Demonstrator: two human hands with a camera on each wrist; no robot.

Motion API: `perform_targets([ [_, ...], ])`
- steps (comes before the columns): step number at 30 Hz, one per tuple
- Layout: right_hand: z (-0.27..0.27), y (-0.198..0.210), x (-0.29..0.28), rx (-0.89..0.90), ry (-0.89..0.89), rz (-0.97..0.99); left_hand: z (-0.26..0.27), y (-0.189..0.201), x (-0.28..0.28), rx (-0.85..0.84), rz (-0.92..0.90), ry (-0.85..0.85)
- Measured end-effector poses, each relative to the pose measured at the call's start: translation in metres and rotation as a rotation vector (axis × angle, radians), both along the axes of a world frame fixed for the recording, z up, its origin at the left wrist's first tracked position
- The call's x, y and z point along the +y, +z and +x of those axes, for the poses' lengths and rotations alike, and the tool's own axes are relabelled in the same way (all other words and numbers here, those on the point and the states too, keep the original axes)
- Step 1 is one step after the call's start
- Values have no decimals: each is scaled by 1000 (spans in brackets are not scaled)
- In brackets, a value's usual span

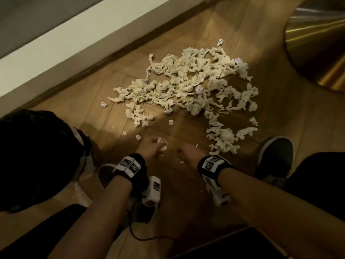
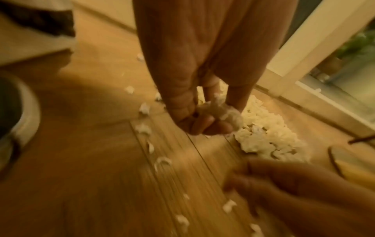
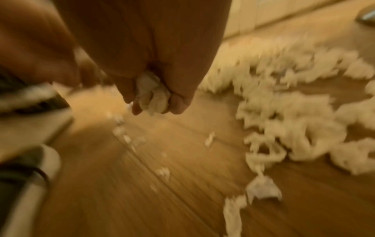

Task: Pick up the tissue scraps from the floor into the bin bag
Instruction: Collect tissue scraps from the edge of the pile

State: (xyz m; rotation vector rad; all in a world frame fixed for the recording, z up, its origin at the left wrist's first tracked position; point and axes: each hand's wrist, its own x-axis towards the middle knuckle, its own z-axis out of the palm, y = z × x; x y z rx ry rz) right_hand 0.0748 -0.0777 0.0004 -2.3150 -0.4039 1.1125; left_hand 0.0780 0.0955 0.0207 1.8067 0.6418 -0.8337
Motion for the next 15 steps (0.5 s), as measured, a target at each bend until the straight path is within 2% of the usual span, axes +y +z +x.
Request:
perform_targets([
  [3, -9, 36, -9, -87, -7, 121, -40, 5, -37, 93, -200, 263],
  [5, -19, 56, -18, -128, -20, 171, -55, 16, -55, 140, -356, 495],
  [7, -28, 72, -24, -179, -73, 231, -67, 35, -70, 164, -497, 638],
  [10, -43, 93, -27, -243, -130, 281, -83, 56, -88, 152, -585, 744],
  [12, -56, 102, -24, -316, -73, 282, -92, 67, -98, 134, -618, 822],
  [15, -78, 109, -21, -490, 51, 206, -108, 78, -104, 65, -659, 846],
])
